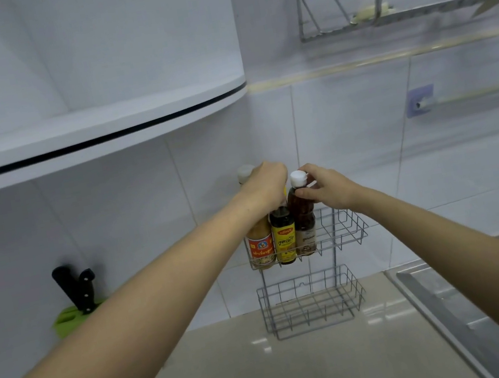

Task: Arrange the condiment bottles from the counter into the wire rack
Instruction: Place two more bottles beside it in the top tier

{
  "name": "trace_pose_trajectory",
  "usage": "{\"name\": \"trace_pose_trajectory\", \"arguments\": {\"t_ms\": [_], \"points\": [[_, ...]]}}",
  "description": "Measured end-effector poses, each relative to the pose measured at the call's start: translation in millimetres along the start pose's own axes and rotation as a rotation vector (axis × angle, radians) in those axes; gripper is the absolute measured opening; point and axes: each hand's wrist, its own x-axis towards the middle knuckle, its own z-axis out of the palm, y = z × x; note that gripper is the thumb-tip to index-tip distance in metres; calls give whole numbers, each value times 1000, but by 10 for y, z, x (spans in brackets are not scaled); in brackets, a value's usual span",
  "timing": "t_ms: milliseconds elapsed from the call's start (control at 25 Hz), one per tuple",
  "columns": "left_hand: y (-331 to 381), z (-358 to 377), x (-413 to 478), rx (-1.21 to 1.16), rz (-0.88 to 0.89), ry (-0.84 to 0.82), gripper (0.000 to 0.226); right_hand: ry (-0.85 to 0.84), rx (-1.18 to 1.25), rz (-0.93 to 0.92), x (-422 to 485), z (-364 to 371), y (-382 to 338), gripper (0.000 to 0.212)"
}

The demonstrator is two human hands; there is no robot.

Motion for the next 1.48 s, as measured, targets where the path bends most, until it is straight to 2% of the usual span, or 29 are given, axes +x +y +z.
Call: {"name": "trace_pose_trajectory", "arguments": {"t_ms": [120,480,640,1000,1240,1480], "points": [[3,-13,-7,16,22,7,8,-30,17,15,7,-25,7,34],[31,-63,17,34,27,-45,8,-59,30,6,-10,-48,45,32],[48,-66,10,64,7,-12,38,-39,40,33,-16,-39,52,32],[36,3,12,55,10,12,43,7,4,47,-49,5,36,33],[-31,89,-47,60,54,88,14,-4,9,86,-52,-8,17,37],[-112,189,-156,59,178,202,8,73,-84,38,-145,55,-17,41]]}}
